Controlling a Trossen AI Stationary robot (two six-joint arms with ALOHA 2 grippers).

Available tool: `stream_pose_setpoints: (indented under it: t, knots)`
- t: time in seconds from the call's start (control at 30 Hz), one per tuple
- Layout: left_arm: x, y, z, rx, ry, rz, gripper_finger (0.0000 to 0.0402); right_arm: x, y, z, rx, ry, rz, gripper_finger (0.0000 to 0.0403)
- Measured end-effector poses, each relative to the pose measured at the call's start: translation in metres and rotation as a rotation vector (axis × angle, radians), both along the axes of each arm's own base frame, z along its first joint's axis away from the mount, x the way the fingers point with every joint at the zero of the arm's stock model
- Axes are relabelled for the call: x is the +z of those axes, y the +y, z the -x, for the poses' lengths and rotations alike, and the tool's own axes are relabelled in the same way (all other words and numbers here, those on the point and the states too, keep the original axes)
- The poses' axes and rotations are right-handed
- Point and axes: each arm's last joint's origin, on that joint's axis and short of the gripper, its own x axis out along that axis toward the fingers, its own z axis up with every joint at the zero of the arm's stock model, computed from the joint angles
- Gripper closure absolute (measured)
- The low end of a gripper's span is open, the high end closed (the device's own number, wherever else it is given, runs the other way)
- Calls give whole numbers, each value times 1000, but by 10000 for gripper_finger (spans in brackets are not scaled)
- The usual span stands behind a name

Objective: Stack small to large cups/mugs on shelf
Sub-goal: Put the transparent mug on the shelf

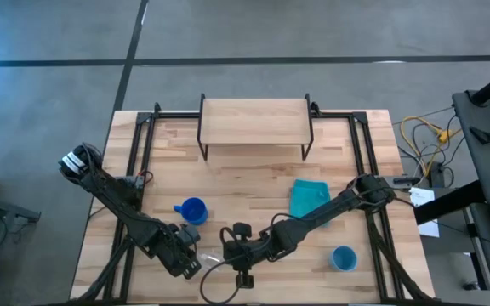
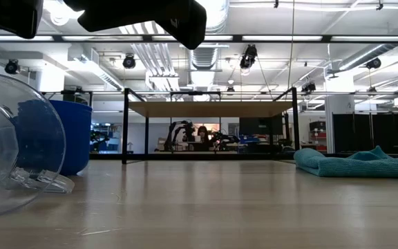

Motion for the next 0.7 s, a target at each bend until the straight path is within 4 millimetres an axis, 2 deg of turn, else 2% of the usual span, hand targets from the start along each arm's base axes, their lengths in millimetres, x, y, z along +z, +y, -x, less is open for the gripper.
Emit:
stream_pose_setpoints:
  t: [0.37,0.7]
  knots:
    - [-5,2,-1,10,-18,4,306,0,-1,0,-2,0,0,337]
    - [-8,3,0,8,-17,-10,359,0,-3,-1,-4,-1,2,337]
